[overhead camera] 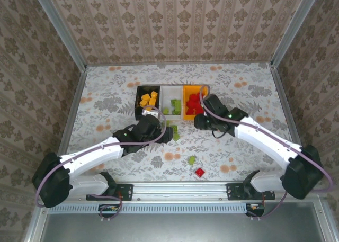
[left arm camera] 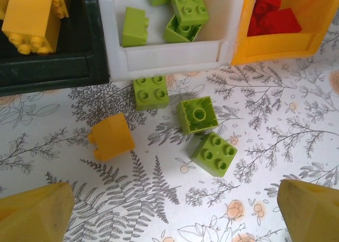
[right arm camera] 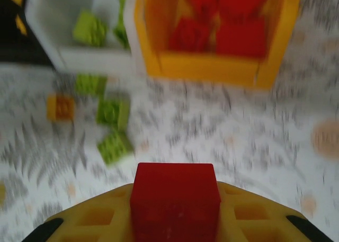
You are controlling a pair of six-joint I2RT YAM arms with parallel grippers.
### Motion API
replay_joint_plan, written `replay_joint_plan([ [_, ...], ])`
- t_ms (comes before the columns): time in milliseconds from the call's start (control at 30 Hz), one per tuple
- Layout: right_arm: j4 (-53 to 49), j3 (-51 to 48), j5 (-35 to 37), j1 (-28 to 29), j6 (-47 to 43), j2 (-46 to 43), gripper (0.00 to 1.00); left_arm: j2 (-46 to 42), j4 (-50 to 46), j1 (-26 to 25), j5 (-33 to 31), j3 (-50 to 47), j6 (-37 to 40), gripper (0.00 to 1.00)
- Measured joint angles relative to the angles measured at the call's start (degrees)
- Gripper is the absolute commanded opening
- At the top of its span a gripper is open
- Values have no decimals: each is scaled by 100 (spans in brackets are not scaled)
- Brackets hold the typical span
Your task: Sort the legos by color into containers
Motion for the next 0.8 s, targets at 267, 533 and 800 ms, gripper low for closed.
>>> replay_joint_plan([
  [267, 612, 1631, 450, -442, -153, 2111, 33, -7, -131, -125, -57, -22, 0, 100],
  [533, 586, 2317, 737, -667, -81, 3016, 49, 267, -160, -170, -13, -9, 9, 100],
  [800, 603, 2350, 708, -688, 35, 3047, 74, 1086, -181, -348, 319, 459, 278, 98],
])
